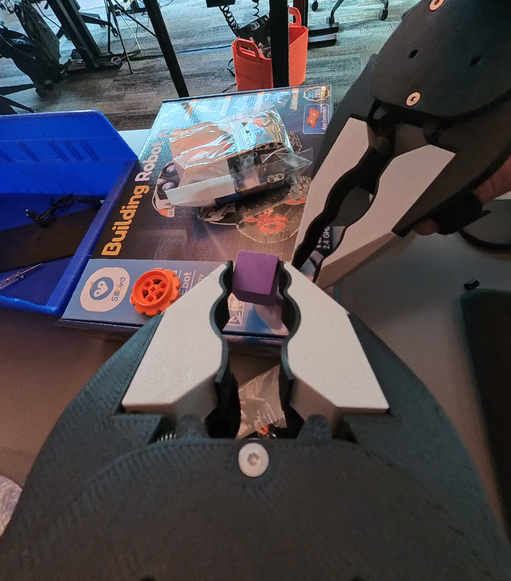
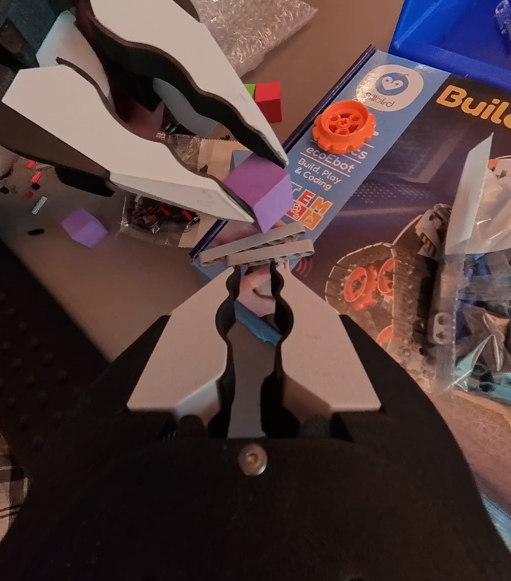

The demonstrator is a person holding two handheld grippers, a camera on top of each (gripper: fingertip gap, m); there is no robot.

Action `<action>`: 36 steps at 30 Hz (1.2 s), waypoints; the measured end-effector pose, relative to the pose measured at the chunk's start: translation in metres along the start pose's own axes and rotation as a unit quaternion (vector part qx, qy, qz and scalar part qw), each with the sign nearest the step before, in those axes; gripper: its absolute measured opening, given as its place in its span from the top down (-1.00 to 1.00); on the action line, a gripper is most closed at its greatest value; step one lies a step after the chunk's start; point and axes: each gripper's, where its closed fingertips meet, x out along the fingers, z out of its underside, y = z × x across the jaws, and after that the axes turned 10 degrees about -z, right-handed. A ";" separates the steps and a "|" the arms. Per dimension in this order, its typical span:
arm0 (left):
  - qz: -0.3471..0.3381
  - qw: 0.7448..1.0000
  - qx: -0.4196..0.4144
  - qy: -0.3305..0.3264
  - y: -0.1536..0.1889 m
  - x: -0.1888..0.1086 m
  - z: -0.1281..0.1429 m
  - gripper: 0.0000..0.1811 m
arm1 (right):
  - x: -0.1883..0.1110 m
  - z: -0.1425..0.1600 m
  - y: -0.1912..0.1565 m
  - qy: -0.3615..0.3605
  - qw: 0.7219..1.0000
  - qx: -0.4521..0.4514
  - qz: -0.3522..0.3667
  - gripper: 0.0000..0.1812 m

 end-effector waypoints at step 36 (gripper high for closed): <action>-0.028 0.999 0.032 -0.017 -0.007 0.017 0.004 0.70 | -0.010 -0.007 0.016 0.028 0.999 0.003 0.025 0.80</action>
